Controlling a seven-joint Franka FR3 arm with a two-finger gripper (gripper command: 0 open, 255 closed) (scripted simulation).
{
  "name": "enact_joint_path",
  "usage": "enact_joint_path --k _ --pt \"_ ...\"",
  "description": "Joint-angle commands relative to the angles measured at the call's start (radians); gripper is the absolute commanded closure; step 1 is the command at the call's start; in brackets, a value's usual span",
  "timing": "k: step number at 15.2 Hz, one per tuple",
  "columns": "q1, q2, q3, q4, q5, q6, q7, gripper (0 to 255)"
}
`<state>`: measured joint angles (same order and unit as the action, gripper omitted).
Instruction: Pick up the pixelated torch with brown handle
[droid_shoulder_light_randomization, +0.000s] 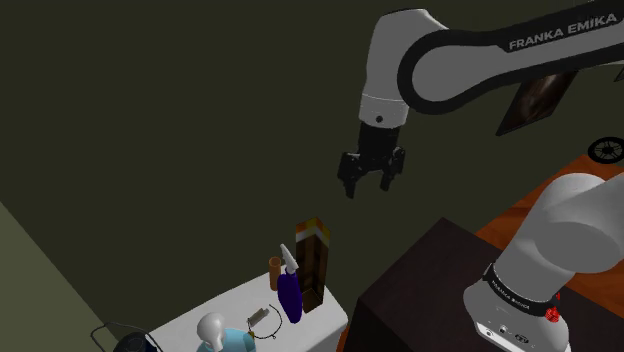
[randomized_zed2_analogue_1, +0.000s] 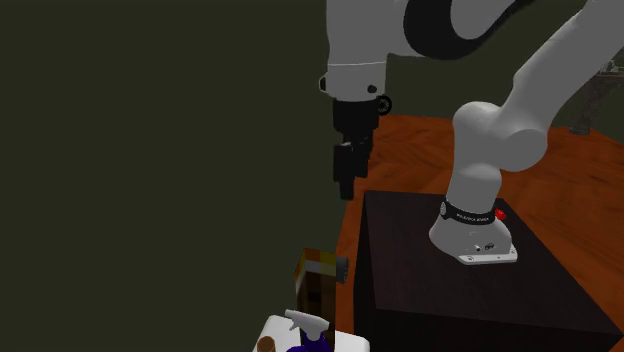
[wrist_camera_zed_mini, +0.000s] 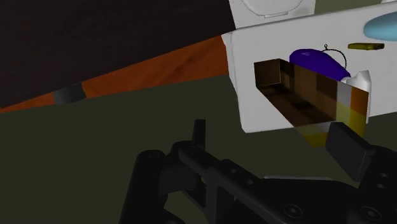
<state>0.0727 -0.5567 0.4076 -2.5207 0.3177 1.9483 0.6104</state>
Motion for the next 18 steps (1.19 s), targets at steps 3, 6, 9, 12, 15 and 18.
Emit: enact_joint_path --k 3,6,9,12,15,18 --pt "-0.011 0.139 0.103 0.029 -0.01 0.129 0.111 0" --pt "-0.028 0.255 0.18 0.067 -0.05 0.214 0.211 0" --pt "-0.05 0.388 0.252 0.118 -0.131 0.292 0.332 0" --pt "-0.056 0.455 0.274 0.125 -0.18 0.343 0.386 0" --pt "-0.058 0.49 0.28 0.109 -0.204 0.388 0.403 0" --pt "-0.06 0.522 0.283 0.098 -0.229 0.426 0.421 0"
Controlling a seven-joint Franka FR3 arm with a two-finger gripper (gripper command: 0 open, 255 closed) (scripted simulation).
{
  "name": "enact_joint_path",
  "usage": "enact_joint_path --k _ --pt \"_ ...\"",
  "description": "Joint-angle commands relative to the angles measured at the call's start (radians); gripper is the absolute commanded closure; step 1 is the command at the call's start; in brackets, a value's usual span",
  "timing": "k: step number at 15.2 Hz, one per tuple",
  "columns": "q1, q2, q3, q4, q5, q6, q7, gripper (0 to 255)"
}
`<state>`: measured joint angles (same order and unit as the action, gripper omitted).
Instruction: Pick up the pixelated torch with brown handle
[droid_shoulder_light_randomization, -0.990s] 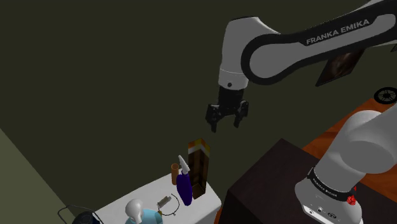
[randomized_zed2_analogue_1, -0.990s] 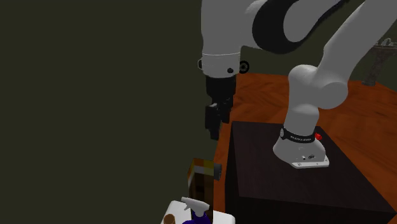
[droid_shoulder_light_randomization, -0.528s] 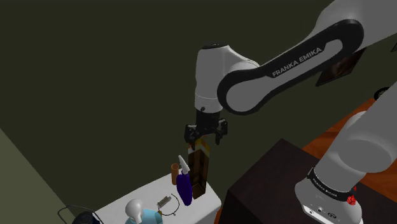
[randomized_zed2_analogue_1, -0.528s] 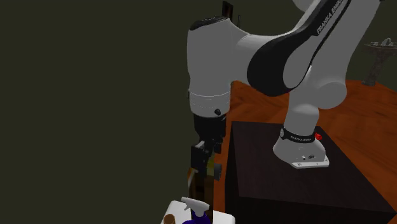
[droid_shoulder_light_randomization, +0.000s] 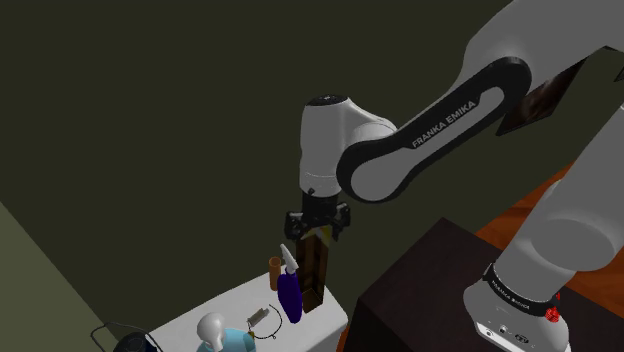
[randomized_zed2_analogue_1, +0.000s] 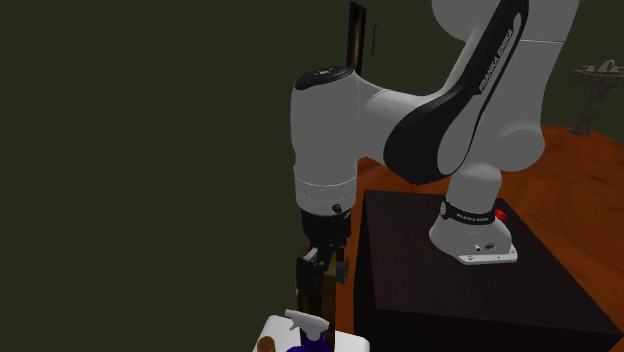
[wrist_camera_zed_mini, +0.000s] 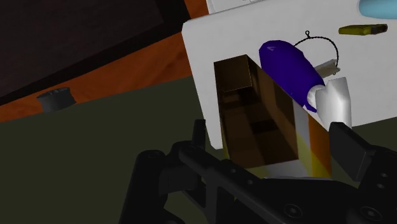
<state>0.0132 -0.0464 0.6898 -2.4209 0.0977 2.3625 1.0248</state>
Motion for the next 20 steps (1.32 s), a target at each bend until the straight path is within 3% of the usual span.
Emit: enact_joint_path --k 1,2,3,12,20 --pt "-0.001 0.012 0.001 -0.002 -0.009 0.012 0.007 0" --pt "-0.001 0.012 0.001 -0.002 -0.009 0.012 0.006 0" --pt "0.0 0.012 0.001 -0.002 -0.01 0.012 0.007 255" --pt "-0.001 0.012 0.001 -0.002 -0.009 0.012 0.007 255" --pt "0.005 -0.082 -0.013 0.039 0.056 -0.107 -0.041 255"
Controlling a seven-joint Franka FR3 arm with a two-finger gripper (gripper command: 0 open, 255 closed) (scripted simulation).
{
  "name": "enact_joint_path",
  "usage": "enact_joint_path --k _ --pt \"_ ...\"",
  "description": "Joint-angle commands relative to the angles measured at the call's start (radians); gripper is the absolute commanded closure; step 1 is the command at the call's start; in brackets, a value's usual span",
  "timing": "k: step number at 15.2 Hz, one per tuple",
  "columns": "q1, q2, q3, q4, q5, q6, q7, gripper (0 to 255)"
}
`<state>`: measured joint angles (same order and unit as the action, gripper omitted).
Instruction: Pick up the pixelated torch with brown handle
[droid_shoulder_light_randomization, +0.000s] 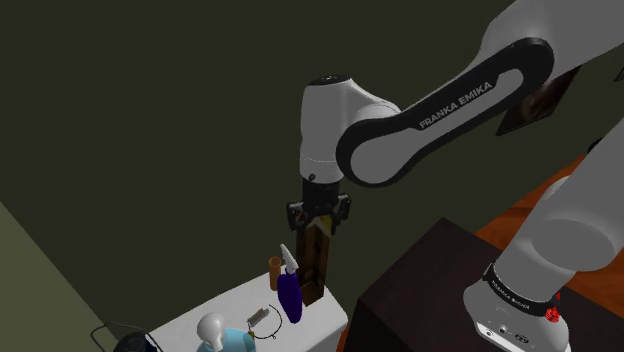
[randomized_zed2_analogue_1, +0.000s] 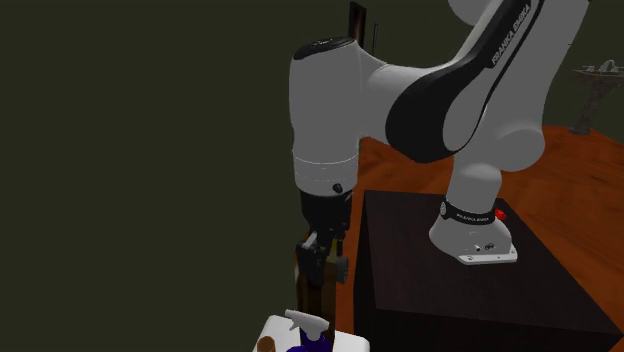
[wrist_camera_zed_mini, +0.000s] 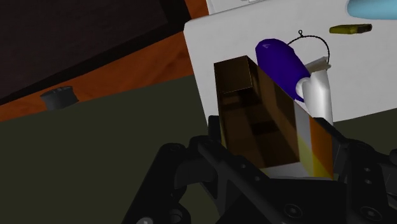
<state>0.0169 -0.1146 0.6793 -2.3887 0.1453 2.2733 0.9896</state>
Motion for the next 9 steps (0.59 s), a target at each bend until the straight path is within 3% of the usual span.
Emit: enact_joint_path --k 1,9 --pt "0.002 -0.024 -0.005 0.013 0.015 -0.033 -0.01 255" --pt "0.007 -0.079 -0.021 0.056 0.042 -0.124 -0.031 255"
